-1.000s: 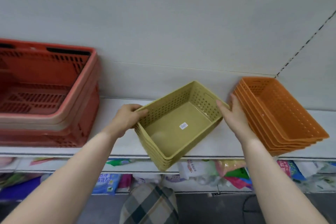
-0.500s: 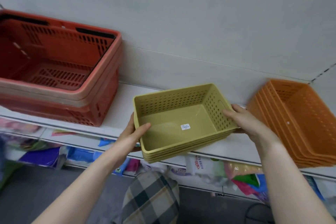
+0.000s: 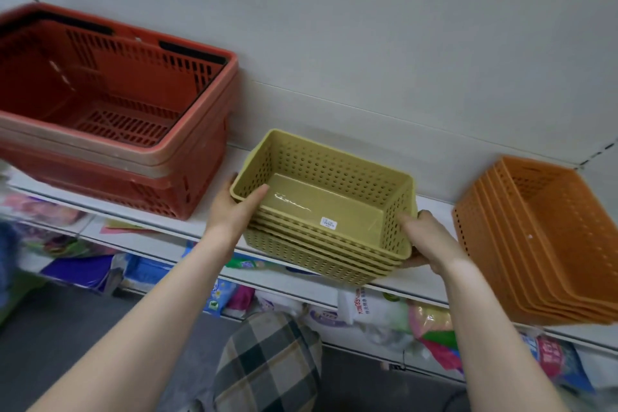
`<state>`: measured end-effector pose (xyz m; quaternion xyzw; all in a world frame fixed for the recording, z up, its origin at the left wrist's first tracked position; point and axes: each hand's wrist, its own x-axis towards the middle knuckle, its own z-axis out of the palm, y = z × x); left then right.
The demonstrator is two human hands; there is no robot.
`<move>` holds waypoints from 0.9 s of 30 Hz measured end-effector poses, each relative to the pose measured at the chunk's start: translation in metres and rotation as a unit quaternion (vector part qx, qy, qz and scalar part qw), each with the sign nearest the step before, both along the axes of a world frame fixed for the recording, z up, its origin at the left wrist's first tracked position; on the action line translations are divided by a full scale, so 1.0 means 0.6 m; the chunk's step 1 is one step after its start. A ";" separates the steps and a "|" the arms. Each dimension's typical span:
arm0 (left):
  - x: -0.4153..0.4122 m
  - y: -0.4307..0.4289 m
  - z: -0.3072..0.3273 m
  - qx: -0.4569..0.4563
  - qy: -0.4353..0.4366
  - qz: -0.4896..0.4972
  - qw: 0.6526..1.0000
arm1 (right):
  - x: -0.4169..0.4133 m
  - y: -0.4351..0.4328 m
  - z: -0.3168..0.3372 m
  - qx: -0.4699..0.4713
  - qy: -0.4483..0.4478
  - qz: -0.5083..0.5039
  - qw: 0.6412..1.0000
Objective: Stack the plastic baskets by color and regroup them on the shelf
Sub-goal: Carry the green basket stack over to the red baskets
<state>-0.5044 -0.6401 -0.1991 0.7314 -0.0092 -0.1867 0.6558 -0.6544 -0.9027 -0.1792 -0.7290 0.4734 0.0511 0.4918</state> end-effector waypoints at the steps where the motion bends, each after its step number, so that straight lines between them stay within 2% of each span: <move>1: -0.010 -0.001 -0.005 0.011 0.011 0.028 0.999 | 0.003 -0.003 0.001 -0.034 0.013 0.005 0.999; 3: -0.026 0.002 -0.014 0.025 0.061 0.066 0.996 | 0.012 -0.009 0.008 -0.130 0.014 0.034 0.991; 5: -0.048 0.001 -0.018 0.028 0.140 0.071 0.987 | 0.037 -0.023 0.021 -0.217 -0.050 0.093 0.970; 6: -0.062 -0.004 -0.020 0.015 0.180 0.051 0.982 | 0.053 -0.031 0.029 -0.244 -0.071 0.136 0.958; 8: -0.083 -0.022 -0.020 -0.041 0.228 0.002 0.973 | 0.084 -0.044 0.042 -0.235 -0.059 0.202 0.949; 10: -0.080 -0.034 -0.016 -0.069 0.213 0.015 0.974 | 0.100 -0.052 0.048 -0.224 -0.017 0.214 0.951; 13: -0.053 -0.037 -0.004 -0.064 0.170 0.048 0.982 | 0.090 -0.041 0.058 -0.248 0.047 0.232 0.940; 16: -0.065 -0.036 0.011 0.017 0.145 -0.034 0.989 | 0.072 -0.010 0.052 -0.144 0.080 0.263 0.951; 18: -0.080 -0.035 0.010 0.051 0.137 -0.066 0.987 | 0.065 0.009 0.038 -0.035 0.063 0.260 0.963; 20: -0.089 -0.028 0.004 0.057 0.115 -0.059 0.990 | 0.058 0.022 0.023 0.064 0.025 0.221 0.973; 22: -0.097 -0.020 0.005 0.057 0.086 -0.049 0.993 | 0.043 0.037 0.016 0.082 -0.008 0.191 0.978; 27: -0.124 0.034 0.020 0.034 0.026 -0.059 0.997 | -0.030 0.115 0.024 0.041 -0.093 0.171 0.980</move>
